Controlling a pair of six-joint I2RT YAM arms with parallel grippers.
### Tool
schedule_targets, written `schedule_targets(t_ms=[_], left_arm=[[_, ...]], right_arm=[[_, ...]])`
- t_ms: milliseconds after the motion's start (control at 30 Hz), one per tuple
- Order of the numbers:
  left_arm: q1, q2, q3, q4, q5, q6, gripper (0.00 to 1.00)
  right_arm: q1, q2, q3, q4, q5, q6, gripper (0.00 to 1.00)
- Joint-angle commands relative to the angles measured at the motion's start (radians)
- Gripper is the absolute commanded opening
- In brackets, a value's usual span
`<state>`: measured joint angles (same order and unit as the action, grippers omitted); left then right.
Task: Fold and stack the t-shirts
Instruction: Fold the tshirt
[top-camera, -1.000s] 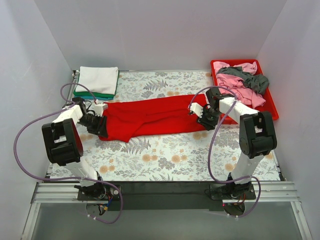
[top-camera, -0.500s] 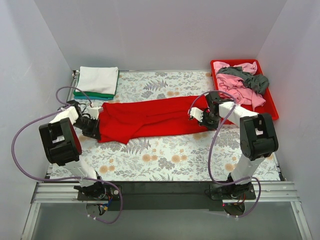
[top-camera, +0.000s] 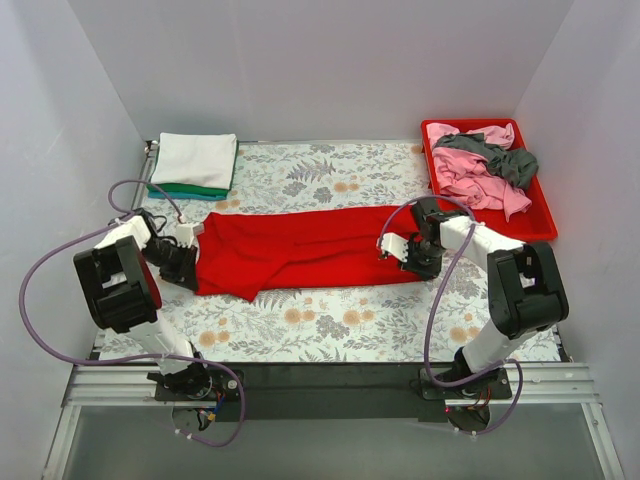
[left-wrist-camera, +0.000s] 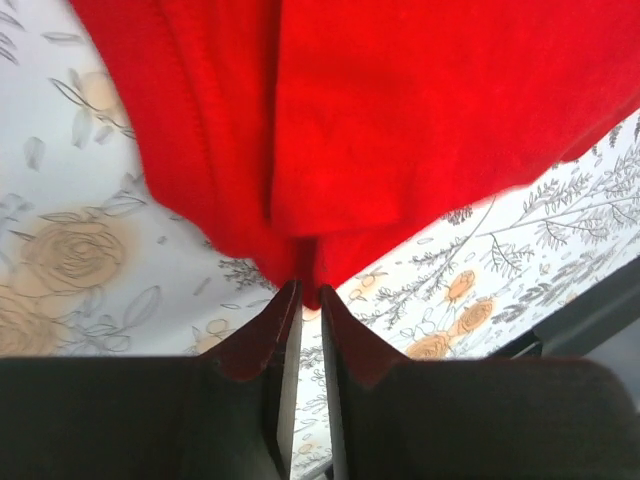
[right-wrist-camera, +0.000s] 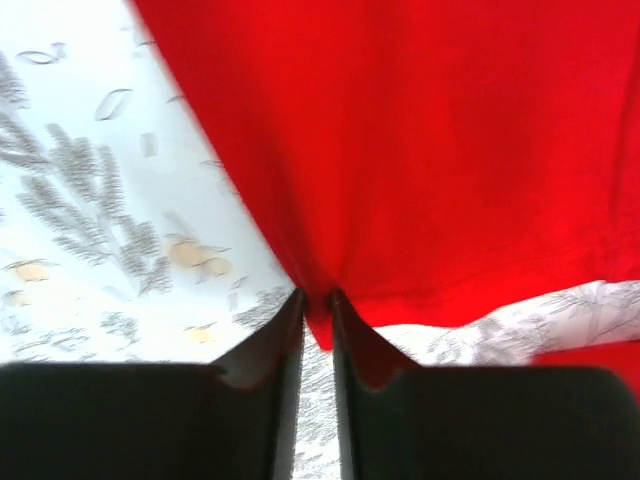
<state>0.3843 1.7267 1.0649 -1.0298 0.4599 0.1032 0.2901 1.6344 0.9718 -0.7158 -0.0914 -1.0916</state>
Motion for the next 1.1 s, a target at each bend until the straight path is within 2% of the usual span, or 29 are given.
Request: schedule_targets(t_ms=[0,33,67,100,200,300,400,433,500,533,733,833,900,1067], left_arm=[[0.011,-0.061,-0.008,-0.027,0.023,0.021,0.19],[0.011,-0.067,0.003,-0.041,0.042,0.026,0.22],[0.013,-0.075,0.015,-0.05,0.075,0.026,0.26],[0.014,-0.09,0.042,-0.058,0.088,0.021,0.27],[0.014,-0.101,0.085,-0.067,0.141,-0.005,0.3],[0.016,-0.073,0.138,-0.093,0.213,-0.032,0.31],[0.014,-0.047,0.138,-0.066,0.238,-0.082,0.31],[0.014,-0.039,0.126,-0.05,0.238,-0.097,0.3],[0.014,-0.01,0.119,-0.033,0.238,-0.143,0.3],[0.014,-0.003,0.116,-0.024,0.237,-0.155,0.29],[0.014,0.036,0.09,0.037,0.214,-0.229,0.3],[0.014,0.037,0.079,0.056,0.206,-0.238,0.31],[0.014,0.039,0.075,0.056,0.217,-0.246,0.31],[0.014,0.017,0.06,0.07,0.226,-0.266,0.32]], right_arm=[[0.035,-0.06,0.01,-0.112,-0.04,0.028,0.29],[0.041,-0.07,0.027,-0.137,-0.059,0.07,0.34],[0.044,-0.077,0.074,-0.148,-0.08,0.093,0.46],[0.049,-0.09,0.1,-0.157,-0.128,0.12,0.53],[0.064,-0.105,0.212,-0.162,-0.245,0.243,0.59],[0.099,-0.097,0.284,-0.111,-0.39,0.418,0.6],[0.179,-0.091,0.263,0.056,-0.471,0.642,0.58],[0.202,-0.088,0.248,0.172,-0.482,0.697,0.57],[0.282,-0.067,0.203,0.293,-0.493,0.862,0.55],[0.309,-0.056,0.193,0.408,-0.485,0.916,0.54],[0.503,0.108,0.209,0.767,-0.417,1.36,0.56],[0.592,0.214,0.261,0.82,-0.302,1.519,0.55],[0.657,0.284,0.313,0.825,-0.221,1.559,0.52],[0.742,0.407,0.367,0.848,-0.154,1.702,0.51]])
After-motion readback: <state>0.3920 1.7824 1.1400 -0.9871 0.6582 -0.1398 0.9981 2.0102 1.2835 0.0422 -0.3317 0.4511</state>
